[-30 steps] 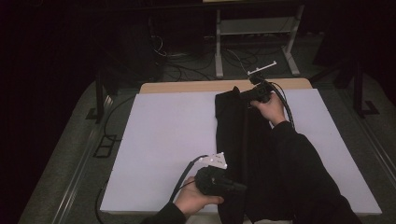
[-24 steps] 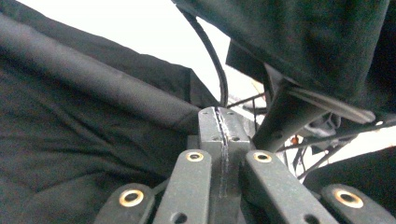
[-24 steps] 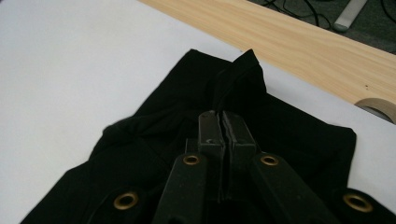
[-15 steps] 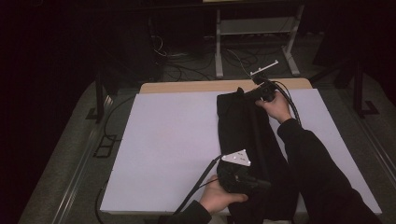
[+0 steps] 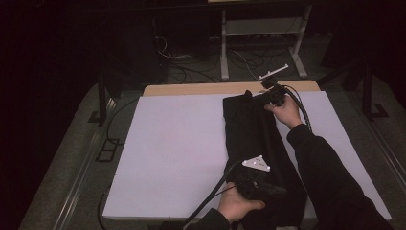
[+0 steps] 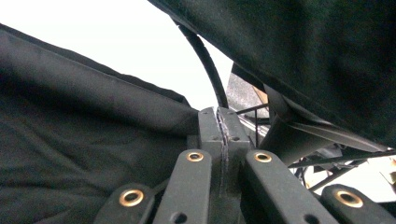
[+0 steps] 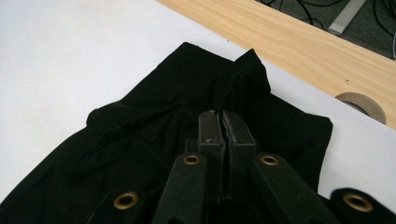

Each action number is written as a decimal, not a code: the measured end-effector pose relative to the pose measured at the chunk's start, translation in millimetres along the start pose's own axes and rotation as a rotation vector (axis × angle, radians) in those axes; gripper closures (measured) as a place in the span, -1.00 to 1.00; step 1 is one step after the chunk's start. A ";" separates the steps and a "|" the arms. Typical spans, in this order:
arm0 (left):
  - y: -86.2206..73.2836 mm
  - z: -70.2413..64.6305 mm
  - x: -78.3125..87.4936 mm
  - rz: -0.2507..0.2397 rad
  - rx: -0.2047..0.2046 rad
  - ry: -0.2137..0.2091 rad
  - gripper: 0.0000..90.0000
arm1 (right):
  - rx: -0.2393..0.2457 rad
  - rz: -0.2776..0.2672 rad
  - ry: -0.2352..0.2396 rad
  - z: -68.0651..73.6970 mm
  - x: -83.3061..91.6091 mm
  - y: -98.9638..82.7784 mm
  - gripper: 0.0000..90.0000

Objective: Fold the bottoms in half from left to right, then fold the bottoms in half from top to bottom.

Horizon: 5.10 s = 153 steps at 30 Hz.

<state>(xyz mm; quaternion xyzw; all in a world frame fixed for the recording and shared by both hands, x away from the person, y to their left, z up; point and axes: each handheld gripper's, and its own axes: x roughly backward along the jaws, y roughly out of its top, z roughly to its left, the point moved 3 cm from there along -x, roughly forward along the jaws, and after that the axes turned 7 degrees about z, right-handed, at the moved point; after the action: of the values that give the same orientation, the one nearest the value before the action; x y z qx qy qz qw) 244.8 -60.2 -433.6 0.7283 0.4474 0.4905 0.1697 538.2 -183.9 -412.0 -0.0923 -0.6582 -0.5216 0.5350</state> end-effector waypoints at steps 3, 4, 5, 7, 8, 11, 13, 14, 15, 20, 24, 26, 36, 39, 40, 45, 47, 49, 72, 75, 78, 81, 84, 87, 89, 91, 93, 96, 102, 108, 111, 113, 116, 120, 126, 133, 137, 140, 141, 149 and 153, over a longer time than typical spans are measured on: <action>4.4 -2.6 -11.1 0.018 -0.002 0.002 0.98 | 0.012 -0.004 -0.003 -0.1 0.7 -0.3 0.92; 4.4 -2.6 -11.1 0.018 -0.002 0.002 0.98 | 0.012 -0.004 -0.003 -0.1 0.7 -0.3 0.92; 6.2 -2.6 -14.3 0.024 0.000 0.001 0.98 | 0.012 -0.004 -0.004 -0.5 0.7 -0.5 0.92; 8.5 -1.9 -18.2 0.033 0.009 -0.002 0.98 | 0.010 -0.004 -0.005 -2.3 0.7 -1.2 0.92; 11.2 -1.3 -21.7 0.041 0.026 -0.001 0.98 | 0.008 -0.006 -0.007 -4.9 0.6 -2.3 0.92; 14.7 -1.5 -25.4 0.044 0.027 0.005 0.98 | -0.001 -0.012 -0.009 -10.0 0.5 -4.8 0.92; 16.0 -1.0 -27.1 0.044 0.025 0.004 0.98 | -0.015 -0.020 -0.007 -14.3 0.0 -7.0 0.92; 16.0 -1.0 -27.1 0.044 0.025 0.004 0.98 | -0.015 -0.020 -0.007 -14.3 0.0 -7.0 0.92; 16.5 0.2 -29.2 0.051 0.031 0.008 0.98 | -0.027 -0.016 -0.011 -18.4 -1.3 -9.3 0.92; 16.7 2.6 -35.3 0.069 0.048 0.003 0.98 | -0.051 -0.042 -0.003 -26.9 -2.9 -13.5 0.92; 17.0 5.4 -43.0 0.073 0.072 -0.012 0.98 | -0.069 -0.035 -0.004 -33.9 -6.7 -20.3 0.91; 17.4 6.5 -47.1 0.087 0.074 -0.011 0.98 | -0.073 -0.032 -0.006 -36.4 -8.5 -22.9 0.92; 24.5 10.2 -57.4 0.123 0.094 -0.011 0.98 | -0.096 -0.045 -0.010 -47.0 -15.2 -31.8 0.92; 26.1 11.7 -60.1 0.124 0.099 -0.009 0.98 | -0.099 -0.044 -0.016 -49.1 -16.0 -33.5 0.91; 26.4 11.9 -61.0 0.129 0.103 -0.008 0.98 | -0.104 -0.052 -0.015 -50.5 -15.8 -34.5 0.91; 25.9 11.6 -69.2 0.155 0.112 0.015 0.98 | -0.115 -0.059 -0.005 -53.8 -15.4 -37.1 0.91; 26.4 12.3 -70.2 0.153 0.119 0.015 0.98 | -0.115 -0.058 -0.001 -54.2 -15.3 -37.6 0.91; 27.0 12.9 -71.3 0.154 0.120 0.018 0.97 | -0.116 -0.057 -0.001 -54.4 -15.4 -37.8 0.91; 25.8 18.3 -50.3 0.052 0.065 0.045 -0.08 | -0.150 -0.079 0.027 -52.7 2.4 -38.7 -0.13; 25.3 21.7 -40.6 0.022 0.071 0.063 -0.19 | -0.147 -0.099 0.043 -49.8 11.7 -38.1 -0.31; 24.7 24.9 -31.6 0.003 0.061 0.093 -0.36 | -0.147 -0.130 0.038 -43.8 24.2 -38.2 -0.70; 23.3 28.9 -22.1 -0.015 0.052 0.139 -0.43 | -0.138 -0.143 0.040 -40.8 29.6 -39.0 -0.76; 21.6 32.5 -14.3 -0.023 0.032 0.168 -0.66 | -0.135 -0.152 0.057 -37.0 35.9 -41.4 -0.99; 19.7 37.5 -3.5 -0.049 0.006 0.190 -0.75 | -0.139 -0.157 0.069 -36.1 37.6 -44.4 -0.99; 19.8 39.2 0.9 -0.054 -0.005 0.206 -0.88 | -0.134 -0.152 0.068 -35.5 37.9 -46.2 -0.99; 19.9 41.1 5.7 -0.051 -0.017 0.219 -0.95 | -0.137 -0.150 0.075 -35.1 39.2 -47.6 -0.99; 19.7 42.3 8.0 -0.045 -0.020 0.225 -0.96 | -0.138 -0.149 0.079 -35.0 39.7 -48.1 -0.99; 19.1 44.9 13.2 -0.040 -0.025 0.245 -1.00 | -0.138 -0.153 0.091 -34.3 43.3 -49.8 -0.99; 18.5 48.3 25.1 -0.045 -0.040 0.275 -1.00 | -0.136 -0.153 0.084 -33.1 50.7 -52.7 -0.99; 18.8 55.7 36.3 -0.063 -0.019 0.304 -1.00 | -0.132 -0.165 0.090 -31.1 58.0 -60.8 -0.99; 18.8 59.5 40.3 -0.076 -0.011 0.313 -1.00 | -0.123 -0.162 0.093 -29.4 58.2 -65.0 -0.99; 19.1 60.5 41.8 -0.080 -0.009 0.318 -1.00 | -0.120 -0.163 0.095 -28.9 58.4 -66.2 -0.99; 20.3 64.6 46.6 -0.091 -0.009 0.332 -1.00 | -0.114 -0.167 0.102 -27.0 58.6 -69.4 -0.99; 21.2 71.8 53.3 -0.099 -0.002 0.351 -1.00 | -0.110 -0.158 0.103 -25.1 56.8 -72.6 -0.99; 22.1 81.3 62.0 -0.099 -0.017 0.390 -1.00 | -0.103 -0.152 0.104 -23.0 54.9 -77.0 -0.99; 25.5 93.6 74.3 -0.108 -0.008 0.404 -1.00 | -0.093 -0.129 0.105 -19.9 49.2 -85.8 -0.99; 26.5 98.8 77.7 -0.109 -0.006 0.411 -1.00 | -0.089 -0.121 0.105 -17.7 47.9 -88.2 -0.99; 27.2 106.9 81.3 -0.118 0.002 0.424 -1.00 | -0.084 -0.121 0.100 -15.7 47.6 -89.9 -0.99; 27.4 108.8 81.9 -0.121 0.002 0.425 -1.00 | -0.083 -0.120 0.100 -15.0 47.5 -90.5 -0.99; 29.6 118.4 83.3 -0.119 0.017 0.435 -1.00 | -0.084 -0.119 0.108 -10.9 46.0 -99.3 -0.99; 33.5 124.1 86.3 -0.125 0.027 0.448 -1.00 | -0.086 -0.123 0.111 -8.9 46.5 -102.4 -0.99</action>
<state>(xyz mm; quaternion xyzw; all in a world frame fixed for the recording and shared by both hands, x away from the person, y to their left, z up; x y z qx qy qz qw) 378.8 16.0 -419.4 0.5745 0.5245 0.6224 0.0864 455.0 -256.1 -436.0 -0.0456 -0.6090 -0.5855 0.5332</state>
